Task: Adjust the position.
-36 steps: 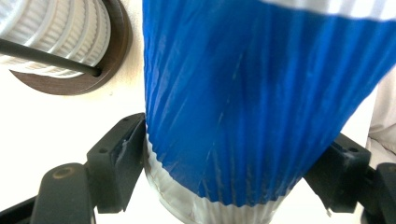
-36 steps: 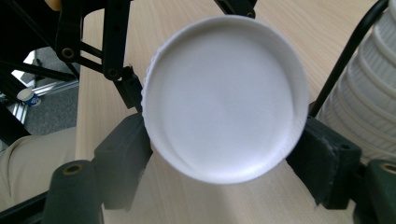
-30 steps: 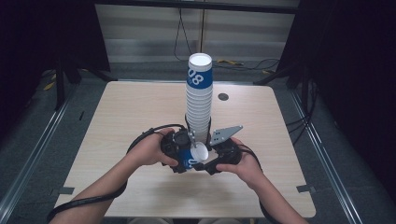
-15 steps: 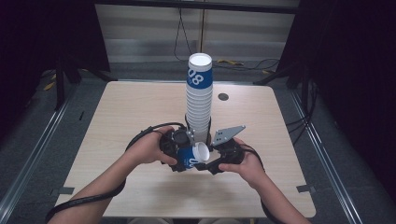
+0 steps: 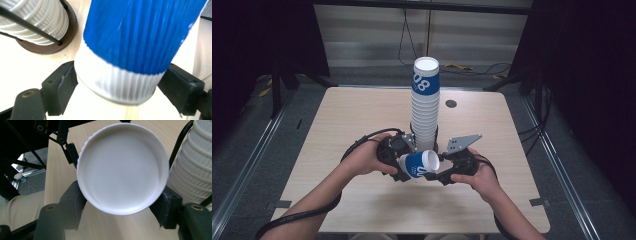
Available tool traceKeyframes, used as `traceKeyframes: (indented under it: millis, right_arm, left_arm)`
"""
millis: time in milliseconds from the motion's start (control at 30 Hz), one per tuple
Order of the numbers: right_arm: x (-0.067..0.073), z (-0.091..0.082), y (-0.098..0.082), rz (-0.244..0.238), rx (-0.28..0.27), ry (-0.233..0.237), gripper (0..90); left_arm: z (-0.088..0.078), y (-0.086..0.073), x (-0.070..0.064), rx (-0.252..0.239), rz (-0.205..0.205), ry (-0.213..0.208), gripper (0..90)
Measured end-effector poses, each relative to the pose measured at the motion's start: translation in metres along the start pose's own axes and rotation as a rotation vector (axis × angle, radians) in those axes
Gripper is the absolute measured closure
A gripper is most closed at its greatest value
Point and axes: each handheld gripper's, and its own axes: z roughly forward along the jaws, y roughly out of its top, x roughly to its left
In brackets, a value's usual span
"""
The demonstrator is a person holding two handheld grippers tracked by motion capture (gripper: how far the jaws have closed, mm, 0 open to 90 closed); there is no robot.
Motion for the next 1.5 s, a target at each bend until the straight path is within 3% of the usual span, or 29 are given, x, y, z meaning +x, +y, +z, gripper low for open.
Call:
traceKeyframes:
  millis: [633, 1100, 1167, 1500]
  right_arm:
    - [0.000, -0.006, -0.005, 0.016, -0.020, -0.007, 33.3]
    - [-0.001, -0.011, -0.011, 0.026, -0.018, -0.008, 33.2]
    - [-0.002, -0.011, -0.013, 0.026, -0.020, -0.011, 33.2]
    - [-0.002, -0.013, -0.014, 0.030, -0.015, -0.016, 33.1]
  left_arm:
    - [-0.005, -0.022, 0.004, -0.139, -0.107, -0.029, 16.4]
    - [-0.007, -0.032, 0.004, -0.238, -0.142, -0.023, 16.1]
    - [-0.008, -0.032, 0.005, -0.234, -0.124, -0.028, 16.1]
    - [-0.008, -0.033, 0.001, -0.210, -0.110, -0.013, 16.2]
